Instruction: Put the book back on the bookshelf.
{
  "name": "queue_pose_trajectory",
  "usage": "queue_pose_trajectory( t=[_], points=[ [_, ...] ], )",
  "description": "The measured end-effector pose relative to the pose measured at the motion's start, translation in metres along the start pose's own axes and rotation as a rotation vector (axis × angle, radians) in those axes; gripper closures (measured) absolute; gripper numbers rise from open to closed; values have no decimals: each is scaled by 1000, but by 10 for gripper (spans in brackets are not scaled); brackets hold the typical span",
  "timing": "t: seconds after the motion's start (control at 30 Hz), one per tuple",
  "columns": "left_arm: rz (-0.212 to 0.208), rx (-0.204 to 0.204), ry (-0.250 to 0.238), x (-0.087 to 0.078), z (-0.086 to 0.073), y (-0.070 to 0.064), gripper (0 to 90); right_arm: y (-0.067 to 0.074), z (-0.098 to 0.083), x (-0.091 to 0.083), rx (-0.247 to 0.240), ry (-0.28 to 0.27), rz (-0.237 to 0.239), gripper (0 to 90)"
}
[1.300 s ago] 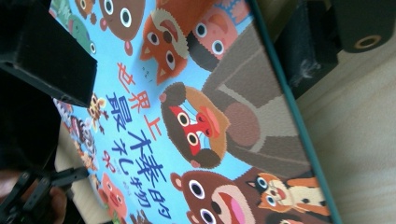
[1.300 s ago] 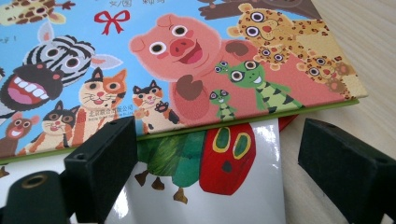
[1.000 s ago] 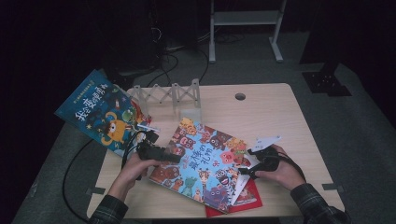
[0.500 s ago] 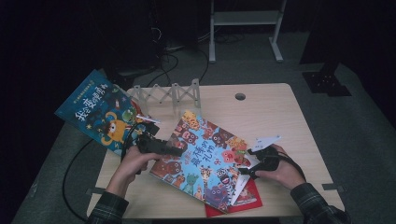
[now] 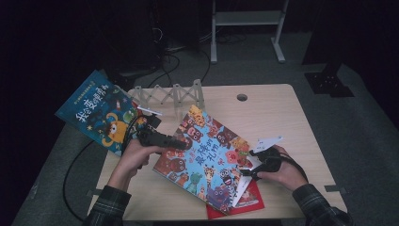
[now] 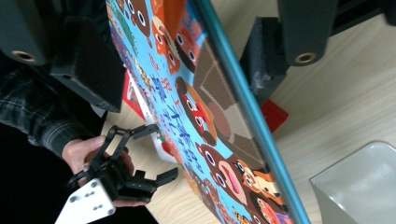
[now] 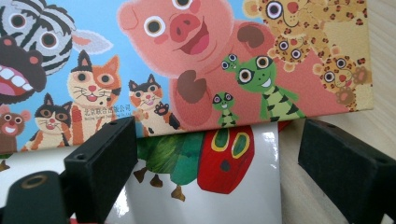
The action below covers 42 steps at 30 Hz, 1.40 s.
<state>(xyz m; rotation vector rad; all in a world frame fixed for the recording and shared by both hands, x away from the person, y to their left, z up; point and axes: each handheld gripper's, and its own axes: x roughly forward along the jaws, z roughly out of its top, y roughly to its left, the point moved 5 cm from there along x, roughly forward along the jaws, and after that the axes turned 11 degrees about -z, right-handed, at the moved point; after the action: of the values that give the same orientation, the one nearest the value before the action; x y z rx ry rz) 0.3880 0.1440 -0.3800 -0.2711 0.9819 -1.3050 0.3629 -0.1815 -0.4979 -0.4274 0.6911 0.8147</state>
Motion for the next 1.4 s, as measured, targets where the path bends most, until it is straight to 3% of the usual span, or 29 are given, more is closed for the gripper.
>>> queue_pose_trajectory(
  t=[0.13,0.27,0.53,0.63,0.77,0.87,1.2,1.33,1.4],
  points=[
    [-7,15,0,1,7,-6,429,0,0,0,-1,1,-1,106],
    [14,11,7,3,13,-9,437,0,0,0,-3,1,-2,106],
    [14,-4,32,14,19,-12,483,0,0,0,-8,-3,-4,106],
    [3,-1,34,13,20,-13,558,0,0,0,-7,-3,-4,106],
    [3,-4,48,12,20,-14,578,0,0,-1,-4,-3,-3,106],
    [2,9,52,11,20,-17,662,0,0,-1,-4,-4,-4,107],
    [22,10,62,12,24,-24,677,0,-1,-2,4,-11,-2,139],
    [25,4,54,12,26,-26,687,-8,-2,-7,34,-18,-70,227],
    [28,1,53,12,28,-27,693,-17,-2,-12,83,-41,-99,254]
  ],
)
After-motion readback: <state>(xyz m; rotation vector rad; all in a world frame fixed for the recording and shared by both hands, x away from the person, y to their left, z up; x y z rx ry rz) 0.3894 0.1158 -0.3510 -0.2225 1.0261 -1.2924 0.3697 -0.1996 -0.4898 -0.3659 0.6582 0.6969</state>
